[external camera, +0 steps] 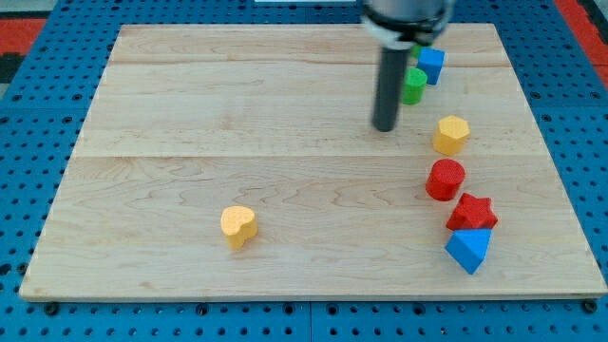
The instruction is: Push the yellow hexagon into the yellow heart
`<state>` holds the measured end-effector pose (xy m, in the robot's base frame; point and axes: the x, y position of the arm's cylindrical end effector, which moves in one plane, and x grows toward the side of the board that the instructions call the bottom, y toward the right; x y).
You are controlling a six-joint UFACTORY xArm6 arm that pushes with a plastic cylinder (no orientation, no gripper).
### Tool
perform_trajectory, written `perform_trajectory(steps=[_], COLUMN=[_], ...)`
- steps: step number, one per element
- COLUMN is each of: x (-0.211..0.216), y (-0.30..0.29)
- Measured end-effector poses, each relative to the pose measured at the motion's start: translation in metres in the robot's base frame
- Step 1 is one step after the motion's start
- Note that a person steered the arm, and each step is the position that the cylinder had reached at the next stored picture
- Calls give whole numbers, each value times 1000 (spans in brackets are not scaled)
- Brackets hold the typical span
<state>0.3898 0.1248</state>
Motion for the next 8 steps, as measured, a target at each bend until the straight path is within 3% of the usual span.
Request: perform_trajectory(steps=[2, 3, 4, 5, 7, 8], x=[-5, 1, 39, 39, 15, 1], y=[91, 106, 103, 36, 39, 11])
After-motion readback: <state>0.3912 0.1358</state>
